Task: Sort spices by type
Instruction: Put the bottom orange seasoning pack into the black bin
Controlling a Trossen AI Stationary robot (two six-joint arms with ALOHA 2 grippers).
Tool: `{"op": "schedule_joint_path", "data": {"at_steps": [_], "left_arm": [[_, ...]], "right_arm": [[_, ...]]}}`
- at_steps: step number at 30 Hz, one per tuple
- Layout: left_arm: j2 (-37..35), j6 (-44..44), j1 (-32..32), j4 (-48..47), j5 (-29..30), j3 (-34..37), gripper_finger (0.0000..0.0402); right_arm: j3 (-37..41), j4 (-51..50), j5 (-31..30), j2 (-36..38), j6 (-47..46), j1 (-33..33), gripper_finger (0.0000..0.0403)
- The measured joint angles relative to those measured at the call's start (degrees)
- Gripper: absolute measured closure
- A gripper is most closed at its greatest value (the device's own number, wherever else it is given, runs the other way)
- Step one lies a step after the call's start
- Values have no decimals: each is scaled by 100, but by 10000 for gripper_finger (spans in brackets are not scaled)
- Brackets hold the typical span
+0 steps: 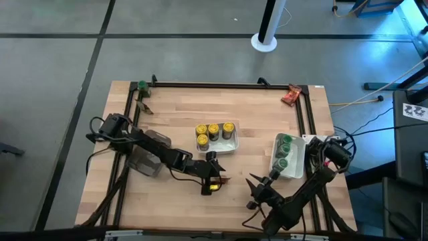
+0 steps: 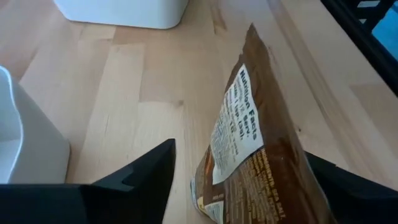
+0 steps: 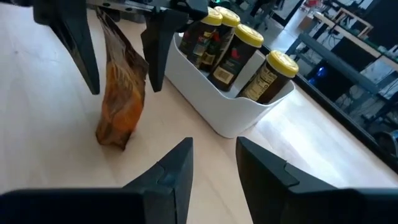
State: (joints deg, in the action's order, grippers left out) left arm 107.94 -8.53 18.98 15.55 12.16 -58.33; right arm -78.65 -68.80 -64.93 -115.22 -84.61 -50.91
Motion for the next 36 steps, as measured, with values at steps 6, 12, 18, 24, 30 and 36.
{"op": "schedule_joint_path", "data": {"at_steps": [6, 12, 18, 24, 30, 36], "left_arm": [[0, 63, -29, 1, -1, 2, 245], [0, 393, -22, -34, -12, 1, 361], [-81, 607, 8, -148, -5, 2, 395], [-668, 712, 153, -831, 6, 2, 400], [-1398, 723, 318, -1516, 162, 2, 401], [-1408, 708, 308, -1720, 180, 7, 401]], "right_arm": [[1, 21, 8, 0, 119, 134, 282], [0, 35, 100, 0, 129, 229, 282], [-1, 40, 302, 0, 251, 220, 282], [-1, 60, 304, 0, 264, 220, 282], [-1, 62, 304, 0, 268, 220, 282], [-1, 132, 304, 0, 271, 220, 282]]}}
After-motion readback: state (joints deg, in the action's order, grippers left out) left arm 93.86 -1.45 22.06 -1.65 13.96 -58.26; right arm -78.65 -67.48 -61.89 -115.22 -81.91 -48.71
